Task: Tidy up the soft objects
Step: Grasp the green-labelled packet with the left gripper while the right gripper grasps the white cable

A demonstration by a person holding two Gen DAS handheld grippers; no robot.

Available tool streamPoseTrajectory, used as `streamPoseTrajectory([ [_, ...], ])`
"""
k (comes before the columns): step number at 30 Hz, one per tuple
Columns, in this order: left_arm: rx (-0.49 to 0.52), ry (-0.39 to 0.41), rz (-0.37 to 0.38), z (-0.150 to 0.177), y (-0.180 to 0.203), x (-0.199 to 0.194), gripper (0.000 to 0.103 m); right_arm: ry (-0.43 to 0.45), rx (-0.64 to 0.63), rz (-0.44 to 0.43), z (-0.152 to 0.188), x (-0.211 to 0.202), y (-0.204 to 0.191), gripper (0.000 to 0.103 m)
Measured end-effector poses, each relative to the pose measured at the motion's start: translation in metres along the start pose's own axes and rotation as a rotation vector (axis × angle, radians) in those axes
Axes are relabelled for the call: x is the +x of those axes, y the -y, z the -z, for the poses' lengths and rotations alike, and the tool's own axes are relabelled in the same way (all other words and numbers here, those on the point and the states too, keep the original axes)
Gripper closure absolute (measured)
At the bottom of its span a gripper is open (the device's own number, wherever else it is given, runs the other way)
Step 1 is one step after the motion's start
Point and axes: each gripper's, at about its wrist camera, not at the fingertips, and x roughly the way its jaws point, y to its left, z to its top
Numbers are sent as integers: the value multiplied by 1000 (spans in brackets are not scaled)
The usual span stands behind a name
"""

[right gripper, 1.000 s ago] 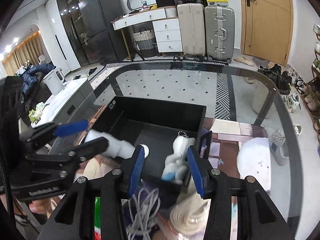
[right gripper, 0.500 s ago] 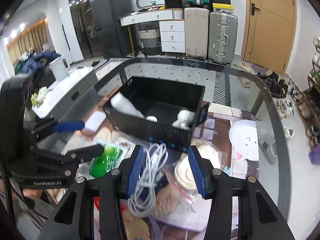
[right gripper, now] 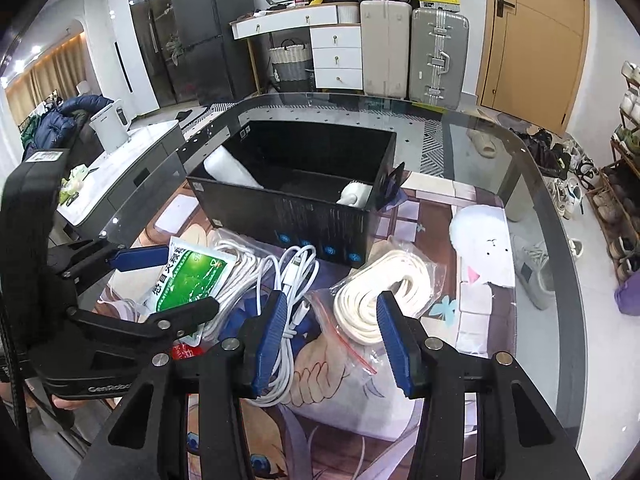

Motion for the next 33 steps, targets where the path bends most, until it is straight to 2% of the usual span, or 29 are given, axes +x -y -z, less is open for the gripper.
streamPoseTrajectory([
  [5,-1,2,-20,3,-3,6,30,-30,-33,-6,6,9,-7,55],
  [6,3,8,-21,4,-3,6,32,-37,-42,-9,7,11,-9,55],
  [8,18,3,1,4,-2,5,48,-42,-45,-10,10,13,-11,55],
  [9,24,-2,18,5,-2,6,53,-45,-43,-10,10,14,-11,55],
  [12,37,-8,28,7,0,7,54,-63,-28,-20,11,20,-11,55],
  [16,40,-4,52,8,-1,3,63,-77,-21,-38,11,27,-14,55],
  [23,26,9,84,9,-12,-9,70,-100,-3,-69,10,38,-21,54],
  [29,-6,37,105,9,-28,-25,73,-129,21,-96,9,49,-29,54],
  [33,-18,40,110,11,-34,-30,73,-148,-5,-91,12,59,-39,54],
])
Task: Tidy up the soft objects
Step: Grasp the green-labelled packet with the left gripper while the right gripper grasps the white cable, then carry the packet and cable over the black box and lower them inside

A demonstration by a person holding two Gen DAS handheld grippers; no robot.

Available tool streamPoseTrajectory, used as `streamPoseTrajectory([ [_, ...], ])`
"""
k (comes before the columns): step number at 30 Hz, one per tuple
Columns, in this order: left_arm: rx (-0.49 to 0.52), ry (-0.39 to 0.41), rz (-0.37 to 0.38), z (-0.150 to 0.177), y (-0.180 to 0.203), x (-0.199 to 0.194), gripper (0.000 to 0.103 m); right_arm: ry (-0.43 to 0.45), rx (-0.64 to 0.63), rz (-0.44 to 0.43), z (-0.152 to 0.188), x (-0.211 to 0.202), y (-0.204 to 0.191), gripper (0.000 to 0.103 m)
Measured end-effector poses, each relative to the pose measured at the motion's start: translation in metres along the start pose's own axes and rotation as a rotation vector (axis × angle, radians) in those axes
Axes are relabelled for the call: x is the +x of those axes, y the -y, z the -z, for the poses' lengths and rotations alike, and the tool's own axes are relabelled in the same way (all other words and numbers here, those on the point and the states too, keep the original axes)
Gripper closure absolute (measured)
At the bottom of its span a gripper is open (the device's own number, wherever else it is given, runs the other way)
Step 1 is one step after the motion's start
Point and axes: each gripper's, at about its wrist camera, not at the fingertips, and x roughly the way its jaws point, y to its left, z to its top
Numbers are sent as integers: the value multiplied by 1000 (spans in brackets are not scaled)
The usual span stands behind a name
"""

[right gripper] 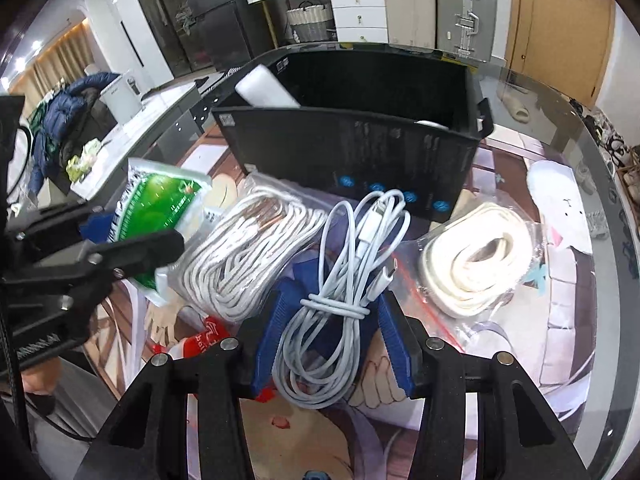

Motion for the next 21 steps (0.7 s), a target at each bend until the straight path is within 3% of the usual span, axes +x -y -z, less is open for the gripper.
streamPoseTrajectory([
  [2,1,4,-3,1,0,-2,73,-16,-16,2,0,7,-2,55],
  [6,6,7,9,3,3,-5,73,-19,-29,25,0,9,-1,68],
  [10,25,16,-2,4,4,-8,73,-26,-36,19,0,3,3,68],
  [21,15,21,1,5,-2,-11,73,64,-59,13,5,-41,5,68],
])
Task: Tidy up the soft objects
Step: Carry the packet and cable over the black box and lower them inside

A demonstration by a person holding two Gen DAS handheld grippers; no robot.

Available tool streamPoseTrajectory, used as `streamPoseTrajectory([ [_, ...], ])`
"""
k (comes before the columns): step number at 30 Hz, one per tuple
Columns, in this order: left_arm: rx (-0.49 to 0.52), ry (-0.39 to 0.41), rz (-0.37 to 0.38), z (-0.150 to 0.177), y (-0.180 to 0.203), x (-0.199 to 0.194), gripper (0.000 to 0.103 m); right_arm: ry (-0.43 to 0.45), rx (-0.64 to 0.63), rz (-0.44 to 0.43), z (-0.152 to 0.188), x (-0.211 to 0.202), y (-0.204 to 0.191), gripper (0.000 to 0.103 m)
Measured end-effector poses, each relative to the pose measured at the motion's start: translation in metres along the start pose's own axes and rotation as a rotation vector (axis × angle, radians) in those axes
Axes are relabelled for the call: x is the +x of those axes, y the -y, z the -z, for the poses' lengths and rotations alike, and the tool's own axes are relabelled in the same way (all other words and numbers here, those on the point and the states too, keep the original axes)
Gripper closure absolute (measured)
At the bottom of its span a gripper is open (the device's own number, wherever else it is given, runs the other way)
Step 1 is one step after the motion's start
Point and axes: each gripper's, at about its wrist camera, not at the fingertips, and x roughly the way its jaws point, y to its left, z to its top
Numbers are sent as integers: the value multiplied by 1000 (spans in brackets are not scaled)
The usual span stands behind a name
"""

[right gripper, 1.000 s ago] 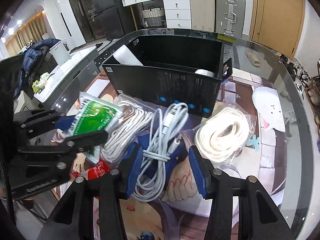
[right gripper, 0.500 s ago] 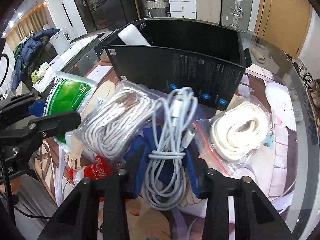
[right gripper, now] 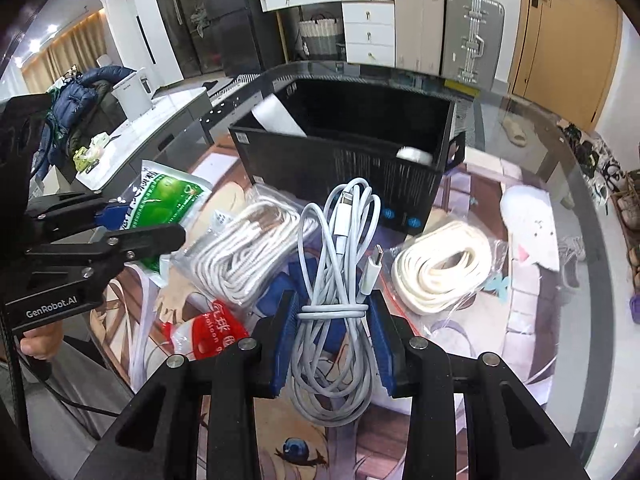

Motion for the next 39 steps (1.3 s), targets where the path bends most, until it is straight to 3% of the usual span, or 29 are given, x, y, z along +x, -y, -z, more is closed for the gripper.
streamPoseTrajectory([
  [10,16,53,-3,-10,3,-13,73,75,3,-21,-8,-30,-8,68],
  [23,-61,156,-8,-46,-26,-27,73,186,-5,17,-48,-58,-16,68],
  [32,-89,167,-1,-84,-35,4,73,215,25,77,-88,-39,2,68],
  [39,-93,122,-13,-92,-27,42,73,195,68,70,-106,-12,17,68],
])
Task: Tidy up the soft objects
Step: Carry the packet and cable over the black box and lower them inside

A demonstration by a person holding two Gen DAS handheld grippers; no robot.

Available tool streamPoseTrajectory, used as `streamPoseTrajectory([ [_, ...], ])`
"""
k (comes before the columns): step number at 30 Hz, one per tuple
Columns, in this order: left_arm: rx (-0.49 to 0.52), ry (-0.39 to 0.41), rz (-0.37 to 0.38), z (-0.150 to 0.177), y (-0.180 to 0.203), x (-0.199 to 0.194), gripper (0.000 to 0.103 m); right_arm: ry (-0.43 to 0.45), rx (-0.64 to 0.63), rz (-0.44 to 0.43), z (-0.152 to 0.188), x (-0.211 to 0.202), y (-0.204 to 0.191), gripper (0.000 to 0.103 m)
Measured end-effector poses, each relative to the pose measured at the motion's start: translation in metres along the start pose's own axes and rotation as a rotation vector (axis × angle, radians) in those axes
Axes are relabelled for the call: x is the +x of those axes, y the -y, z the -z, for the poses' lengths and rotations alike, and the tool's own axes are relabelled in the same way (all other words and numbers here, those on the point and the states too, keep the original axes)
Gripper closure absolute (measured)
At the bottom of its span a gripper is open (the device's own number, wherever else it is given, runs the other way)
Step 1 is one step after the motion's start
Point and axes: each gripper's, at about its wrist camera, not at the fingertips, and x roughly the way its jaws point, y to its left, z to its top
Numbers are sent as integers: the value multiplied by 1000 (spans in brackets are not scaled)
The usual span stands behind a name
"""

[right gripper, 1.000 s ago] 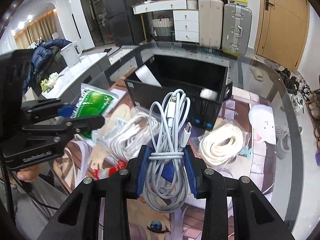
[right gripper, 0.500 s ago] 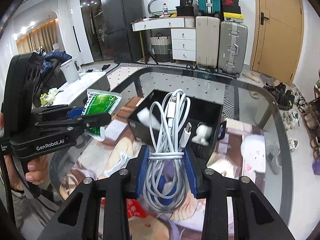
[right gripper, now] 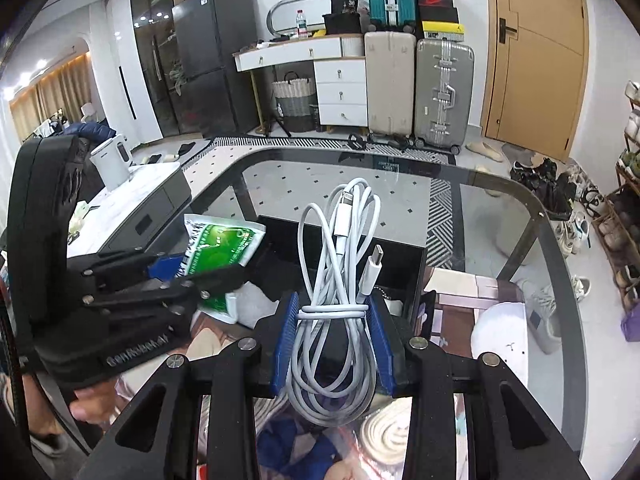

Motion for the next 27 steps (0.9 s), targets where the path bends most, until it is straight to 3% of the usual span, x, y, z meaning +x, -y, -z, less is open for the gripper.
streamPoseTrajectory([
  [9,-19,41,33,-16,3,16,73,-19,96,4,-14,34,31,68],
  [20,-56,15,94,-36,12,41,73,18,125,43,-28,33,40,68],
  [27,-15,32,78,-35,15,19,73,12,109,40,-24,35,37,68],
])
